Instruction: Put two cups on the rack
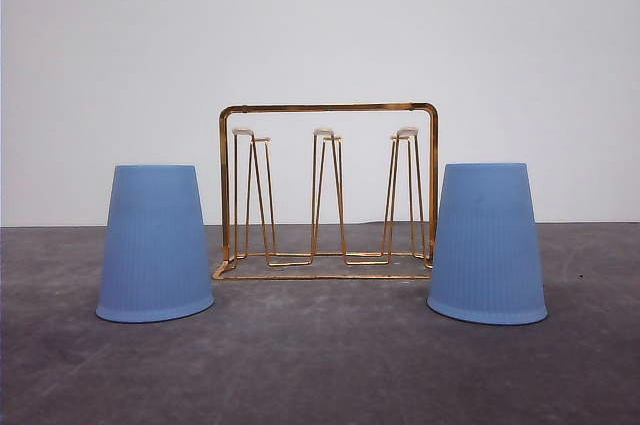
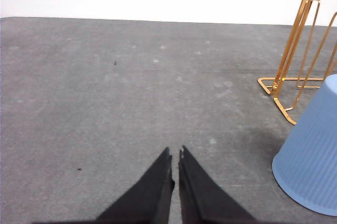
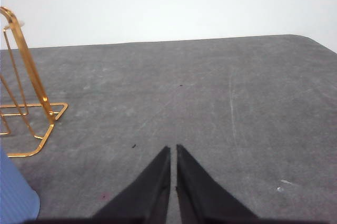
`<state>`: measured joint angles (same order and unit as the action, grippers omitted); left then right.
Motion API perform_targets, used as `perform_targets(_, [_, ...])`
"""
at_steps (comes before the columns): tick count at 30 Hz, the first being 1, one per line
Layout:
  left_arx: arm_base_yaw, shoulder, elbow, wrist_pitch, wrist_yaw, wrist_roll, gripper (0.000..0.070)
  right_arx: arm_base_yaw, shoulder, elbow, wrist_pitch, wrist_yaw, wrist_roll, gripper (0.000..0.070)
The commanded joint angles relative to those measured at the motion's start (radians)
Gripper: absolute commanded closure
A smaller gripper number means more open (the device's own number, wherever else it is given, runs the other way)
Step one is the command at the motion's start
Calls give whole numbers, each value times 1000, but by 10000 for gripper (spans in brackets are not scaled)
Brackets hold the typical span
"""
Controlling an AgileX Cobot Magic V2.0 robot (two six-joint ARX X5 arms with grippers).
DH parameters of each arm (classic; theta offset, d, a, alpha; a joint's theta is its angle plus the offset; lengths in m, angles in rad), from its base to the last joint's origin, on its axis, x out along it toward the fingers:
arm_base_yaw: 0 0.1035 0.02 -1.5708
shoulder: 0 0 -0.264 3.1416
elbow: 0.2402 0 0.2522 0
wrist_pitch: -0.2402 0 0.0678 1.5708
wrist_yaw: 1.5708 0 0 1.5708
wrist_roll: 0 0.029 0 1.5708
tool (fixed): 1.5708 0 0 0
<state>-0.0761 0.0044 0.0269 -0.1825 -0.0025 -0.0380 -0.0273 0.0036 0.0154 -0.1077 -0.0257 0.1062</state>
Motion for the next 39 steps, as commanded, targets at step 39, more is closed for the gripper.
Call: perform_targets(39, [-106,577,793,-671,280,-35,696,141,354,638,-610,-262,-91,693])
